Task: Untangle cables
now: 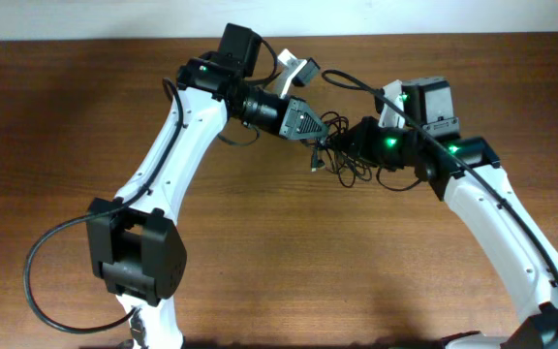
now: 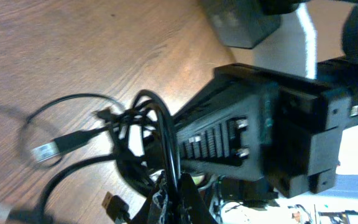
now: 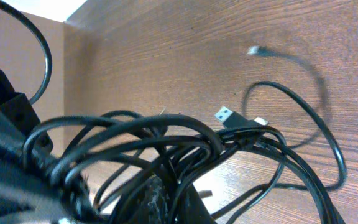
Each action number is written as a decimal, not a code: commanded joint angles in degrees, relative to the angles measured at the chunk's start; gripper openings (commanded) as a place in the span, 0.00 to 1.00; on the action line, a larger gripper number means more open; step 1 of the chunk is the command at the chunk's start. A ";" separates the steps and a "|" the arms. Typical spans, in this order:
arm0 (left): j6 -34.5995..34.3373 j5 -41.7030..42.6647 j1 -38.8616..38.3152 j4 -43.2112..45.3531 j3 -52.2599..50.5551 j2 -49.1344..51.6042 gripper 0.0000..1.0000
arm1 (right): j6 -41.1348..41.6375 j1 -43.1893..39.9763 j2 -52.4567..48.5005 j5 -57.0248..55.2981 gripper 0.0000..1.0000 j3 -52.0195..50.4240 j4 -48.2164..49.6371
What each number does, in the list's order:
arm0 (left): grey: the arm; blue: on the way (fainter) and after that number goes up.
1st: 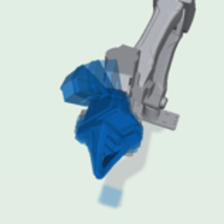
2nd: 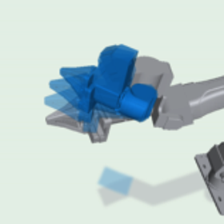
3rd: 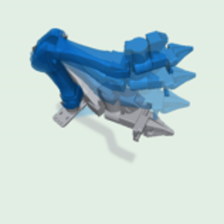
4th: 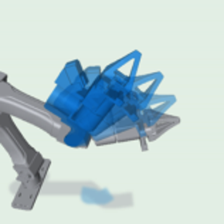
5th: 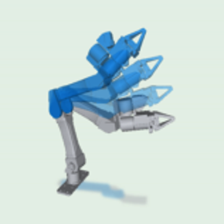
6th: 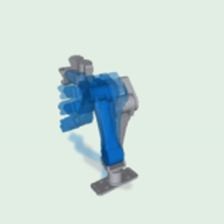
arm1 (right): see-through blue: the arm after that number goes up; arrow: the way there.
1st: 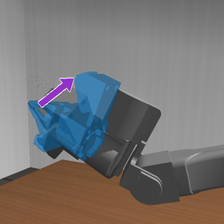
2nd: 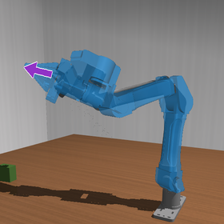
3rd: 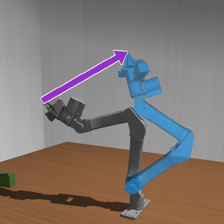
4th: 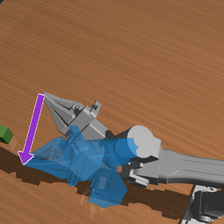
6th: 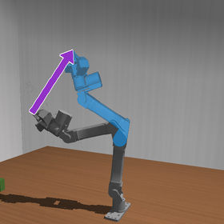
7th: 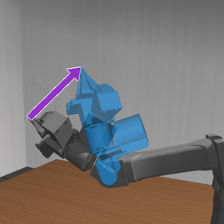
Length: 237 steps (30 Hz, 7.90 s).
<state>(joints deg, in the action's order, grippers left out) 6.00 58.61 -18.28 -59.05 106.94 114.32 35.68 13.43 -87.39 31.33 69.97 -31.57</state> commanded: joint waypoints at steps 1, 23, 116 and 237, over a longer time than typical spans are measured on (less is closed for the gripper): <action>-0.37 -6.40 2.95 0.00 1.38 -1.95 0.00 | -3.61 -4.37 1.11 -2.27 0.04 0.55 -3.28; -0.33 -33.59 4.09 -0.72 1.38 -1.95 0.78 | -10.19 -9.75 22.12 -1.75 0.04 8.44 -16.24; -6.23 -14.93 2.47 -7.65 14.69 0.17 0.00 | -11.17 -5.62 0.24 -3.74 0.06 8.90 -13.14; -2.54 -21.57 12.81 -8.96 37.55 3.06 0.00 | -12.37 4.07 -4.92 -14.84 0.52 9.51 -26.91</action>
<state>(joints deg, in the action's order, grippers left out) 3.57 38.44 -7.05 -66.72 142.47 120.88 27.81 17.76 -91.59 12.88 79.00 -59.20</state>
